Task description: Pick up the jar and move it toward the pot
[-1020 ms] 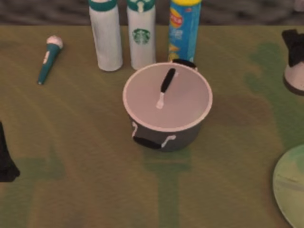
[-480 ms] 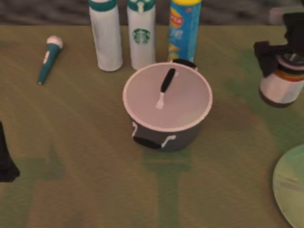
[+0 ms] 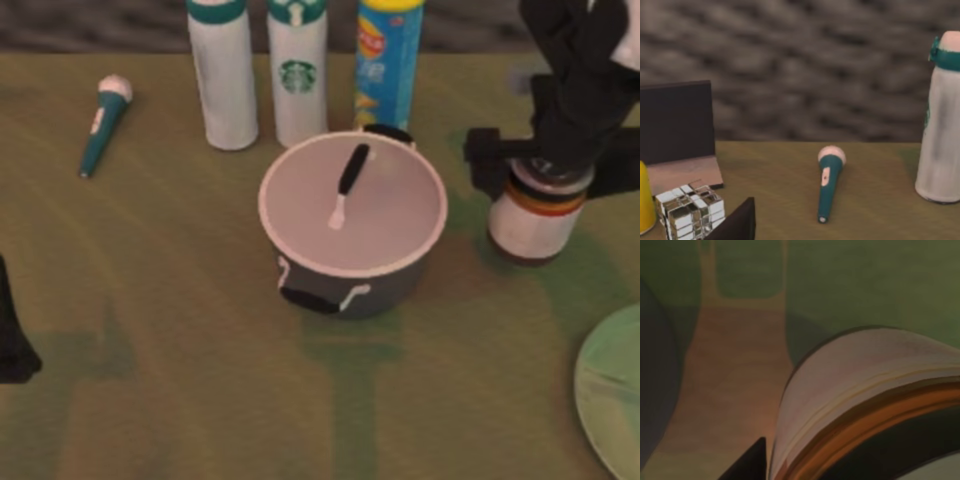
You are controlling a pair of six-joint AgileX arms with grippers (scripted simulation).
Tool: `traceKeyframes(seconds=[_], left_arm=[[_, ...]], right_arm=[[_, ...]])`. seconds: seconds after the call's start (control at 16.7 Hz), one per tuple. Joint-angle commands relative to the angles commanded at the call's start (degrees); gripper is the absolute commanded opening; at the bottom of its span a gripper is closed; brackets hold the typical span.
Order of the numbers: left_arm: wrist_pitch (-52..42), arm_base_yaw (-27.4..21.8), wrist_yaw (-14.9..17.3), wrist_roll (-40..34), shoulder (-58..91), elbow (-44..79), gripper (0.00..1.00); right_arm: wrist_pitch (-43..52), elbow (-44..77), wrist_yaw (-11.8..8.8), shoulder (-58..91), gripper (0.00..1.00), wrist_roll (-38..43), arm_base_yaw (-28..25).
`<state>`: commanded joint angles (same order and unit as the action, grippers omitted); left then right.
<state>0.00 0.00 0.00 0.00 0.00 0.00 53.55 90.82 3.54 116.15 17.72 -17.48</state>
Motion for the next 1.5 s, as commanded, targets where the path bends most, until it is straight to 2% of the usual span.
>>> traceKeyframes(seconds=[0.24, 0.66, 0.9, 1.5], left_arm=[[0.00, 0.00, 0.00, 0.00, 0.00, 0.00, 1.00], [0.00, 0.00, 0.00, 0.00, 0.00, 0.00, 1.00], [0.00, 0.00, 0.00, 0.00, 0.00, 0.00, 1.00], [0.00, 0.00, 0.00, 0.00, 0.00, 0.00, 1.00]], right_arm=[[-0.06, 0.03, -0.19, 0.35, 0.00, -0.02, 0.23], [-9.10, -4.98, 0.00, 4.06, 0.00, -0.08, 0.19], [-9.53, -5.24, 0.01, 4.28, 0.00, -0.10, 0.16], [-9.53, -5.24, 0.01, 4.28, 0.75, -0.10, 0.16]])
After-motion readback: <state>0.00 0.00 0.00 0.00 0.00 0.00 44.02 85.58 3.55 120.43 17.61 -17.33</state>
